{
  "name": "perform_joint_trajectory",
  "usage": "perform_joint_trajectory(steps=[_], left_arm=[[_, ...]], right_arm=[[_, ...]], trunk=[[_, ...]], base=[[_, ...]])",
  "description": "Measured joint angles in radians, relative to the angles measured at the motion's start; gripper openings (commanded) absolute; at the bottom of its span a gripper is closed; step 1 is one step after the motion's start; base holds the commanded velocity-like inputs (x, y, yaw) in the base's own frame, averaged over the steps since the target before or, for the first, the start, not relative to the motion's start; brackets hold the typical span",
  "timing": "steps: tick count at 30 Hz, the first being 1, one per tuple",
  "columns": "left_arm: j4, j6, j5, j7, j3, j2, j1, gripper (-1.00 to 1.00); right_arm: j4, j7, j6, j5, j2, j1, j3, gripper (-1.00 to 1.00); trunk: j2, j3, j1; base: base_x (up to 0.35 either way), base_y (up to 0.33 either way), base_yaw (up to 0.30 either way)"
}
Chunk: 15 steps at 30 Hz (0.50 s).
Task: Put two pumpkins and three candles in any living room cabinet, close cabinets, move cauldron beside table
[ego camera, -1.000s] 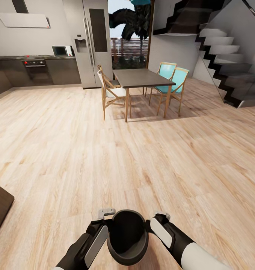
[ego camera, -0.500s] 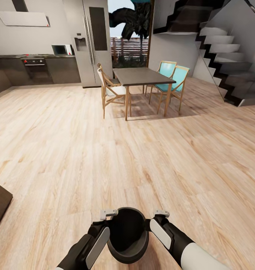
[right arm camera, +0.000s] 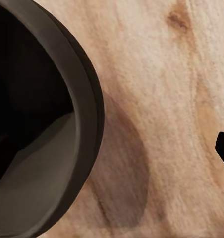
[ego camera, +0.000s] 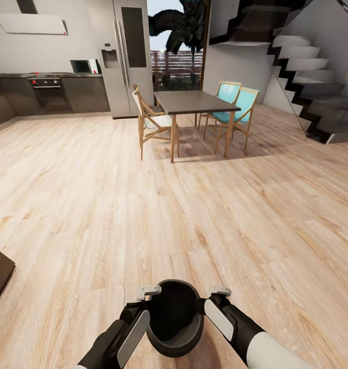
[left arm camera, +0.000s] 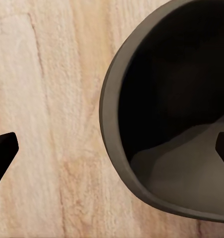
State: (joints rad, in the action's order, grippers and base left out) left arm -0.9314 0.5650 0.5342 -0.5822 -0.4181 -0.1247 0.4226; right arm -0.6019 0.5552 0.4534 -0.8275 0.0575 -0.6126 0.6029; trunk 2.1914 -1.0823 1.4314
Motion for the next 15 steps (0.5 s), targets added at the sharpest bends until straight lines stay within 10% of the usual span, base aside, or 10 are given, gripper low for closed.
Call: perform_joint_trajectory(steps=[15], left_arm=[[-0.002,0.0,0.0,0.0,0.0,0.0,0.0,1.0]], right_arm=[[0.003,-0.069,0.0,0.077,0.01,0.0,0.001,1.0]], trunk=[[0.056,-0.025,0.031]], base=[[0.0,0.0,0.0]])
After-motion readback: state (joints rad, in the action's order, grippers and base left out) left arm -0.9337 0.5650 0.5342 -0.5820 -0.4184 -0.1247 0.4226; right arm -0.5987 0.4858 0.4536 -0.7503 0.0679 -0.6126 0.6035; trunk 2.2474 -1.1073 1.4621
